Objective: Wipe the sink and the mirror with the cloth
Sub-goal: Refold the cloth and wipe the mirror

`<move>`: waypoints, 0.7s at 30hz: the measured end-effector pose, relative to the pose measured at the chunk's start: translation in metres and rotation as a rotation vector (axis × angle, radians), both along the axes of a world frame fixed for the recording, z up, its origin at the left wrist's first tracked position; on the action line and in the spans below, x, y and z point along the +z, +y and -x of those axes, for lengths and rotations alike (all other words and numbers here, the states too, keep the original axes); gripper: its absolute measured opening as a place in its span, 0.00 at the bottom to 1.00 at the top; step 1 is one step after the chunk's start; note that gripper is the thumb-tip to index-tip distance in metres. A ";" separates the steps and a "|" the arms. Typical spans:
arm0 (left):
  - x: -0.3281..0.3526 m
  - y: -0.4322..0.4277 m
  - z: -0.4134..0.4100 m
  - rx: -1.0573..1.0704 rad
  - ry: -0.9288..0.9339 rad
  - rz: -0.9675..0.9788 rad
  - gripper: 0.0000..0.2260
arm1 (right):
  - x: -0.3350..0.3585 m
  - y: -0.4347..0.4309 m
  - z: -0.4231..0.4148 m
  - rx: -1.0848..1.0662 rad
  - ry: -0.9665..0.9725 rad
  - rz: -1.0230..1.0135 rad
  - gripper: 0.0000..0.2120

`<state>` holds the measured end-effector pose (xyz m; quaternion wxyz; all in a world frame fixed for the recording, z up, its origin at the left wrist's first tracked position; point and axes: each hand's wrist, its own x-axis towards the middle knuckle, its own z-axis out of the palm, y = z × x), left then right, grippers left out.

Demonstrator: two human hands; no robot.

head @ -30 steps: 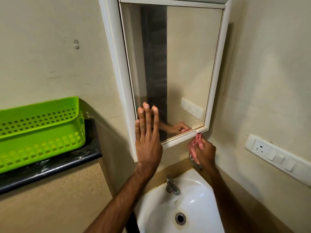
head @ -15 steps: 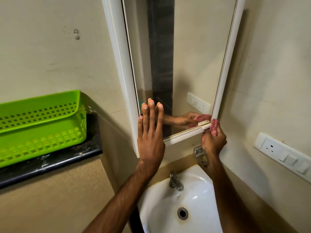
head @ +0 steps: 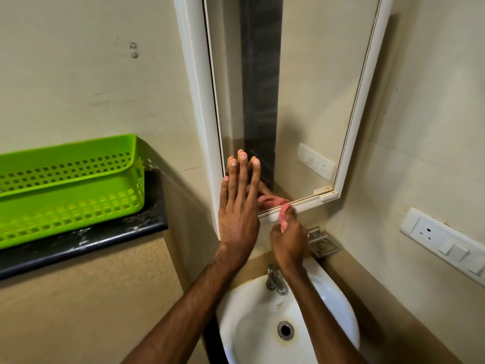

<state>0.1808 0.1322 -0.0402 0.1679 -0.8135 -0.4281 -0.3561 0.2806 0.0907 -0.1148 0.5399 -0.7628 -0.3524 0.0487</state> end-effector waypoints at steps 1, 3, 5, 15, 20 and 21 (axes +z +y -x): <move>0.001 0.000 0.000 -0.008 0.001 -0.001 0.29 | 0.002 -0.005 -0.001 0.052 -0.025 0.023 0.19; 0.005 -0.004 0.003 -0.060 -0.032 0.005 0.32 | 0.011 -0.018 -0.015 0.085 -0.018 -0.009 0.17; 0.007 -0.007 0.009 -0.123 -0.082 -0.002 0.35 | 0.027 -0.029 -0.040 0.004 -0.071 -0.141 0.18; 0.003 -0.015 0.043 -0.190 -0.281 0.086 0.49 | 0.043 0.008 -0.073 -0.267 -0.158 -0.113 0.25; -0.002 -0.014 0.049 -0.139 -0.324 0.240 0.53 | 0.023 0.015 -0.039 -0.263 -0.154 -0.218 0.25; -0.005 -0.013 0.049 -0.145 -0.340 0.258 0.54 | 0.021 0.015 -0.032 -0.244 -0.168 -0.242 0.24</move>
